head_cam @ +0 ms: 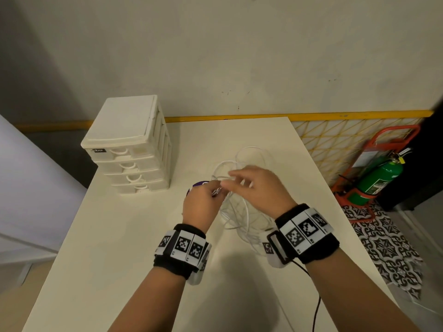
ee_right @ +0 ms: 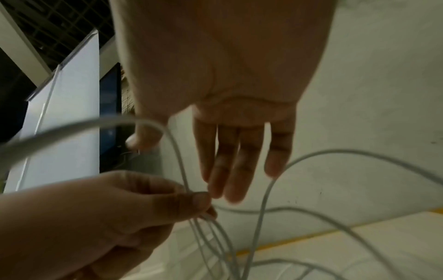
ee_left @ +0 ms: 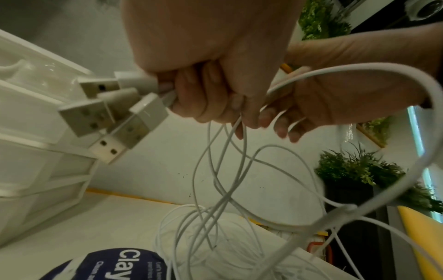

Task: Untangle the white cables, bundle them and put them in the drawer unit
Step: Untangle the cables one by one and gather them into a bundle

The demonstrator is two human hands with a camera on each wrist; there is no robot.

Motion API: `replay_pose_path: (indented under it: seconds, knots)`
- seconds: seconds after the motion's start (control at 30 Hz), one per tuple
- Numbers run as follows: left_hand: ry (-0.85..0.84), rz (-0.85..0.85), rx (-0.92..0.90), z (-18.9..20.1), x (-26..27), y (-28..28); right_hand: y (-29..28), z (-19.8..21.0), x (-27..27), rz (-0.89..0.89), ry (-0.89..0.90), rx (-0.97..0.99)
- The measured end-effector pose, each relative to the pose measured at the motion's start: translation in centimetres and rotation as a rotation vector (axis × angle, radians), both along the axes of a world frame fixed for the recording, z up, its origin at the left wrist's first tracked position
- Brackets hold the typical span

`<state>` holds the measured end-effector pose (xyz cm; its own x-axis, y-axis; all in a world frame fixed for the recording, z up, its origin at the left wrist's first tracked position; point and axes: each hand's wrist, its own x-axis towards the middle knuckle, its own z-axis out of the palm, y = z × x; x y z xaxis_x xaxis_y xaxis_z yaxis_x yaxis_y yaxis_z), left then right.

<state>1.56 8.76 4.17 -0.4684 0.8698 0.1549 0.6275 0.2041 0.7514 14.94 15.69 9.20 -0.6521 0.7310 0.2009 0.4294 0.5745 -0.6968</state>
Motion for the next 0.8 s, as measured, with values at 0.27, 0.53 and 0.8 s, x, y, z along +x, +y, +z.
replay_pose_path:
  seconds: [0.27,0.53,0.8]
  knots:
    - [0.127,-0.091,-0.267,-0.8,-0.4,-0.4,0.0,-0.7,0.3,0.091,0.130,-0.199]
    - [-0.011,-0.021,-0.317,-1.4,-2.8,0.1,3.6,1.7,3.5,-0.441,0.650,-0.080]
    - [0.036,0.035,-0.181,-0.5,-2.5,0.2,6.7,-3.0,7.3,-0.712,0.011,0.118]
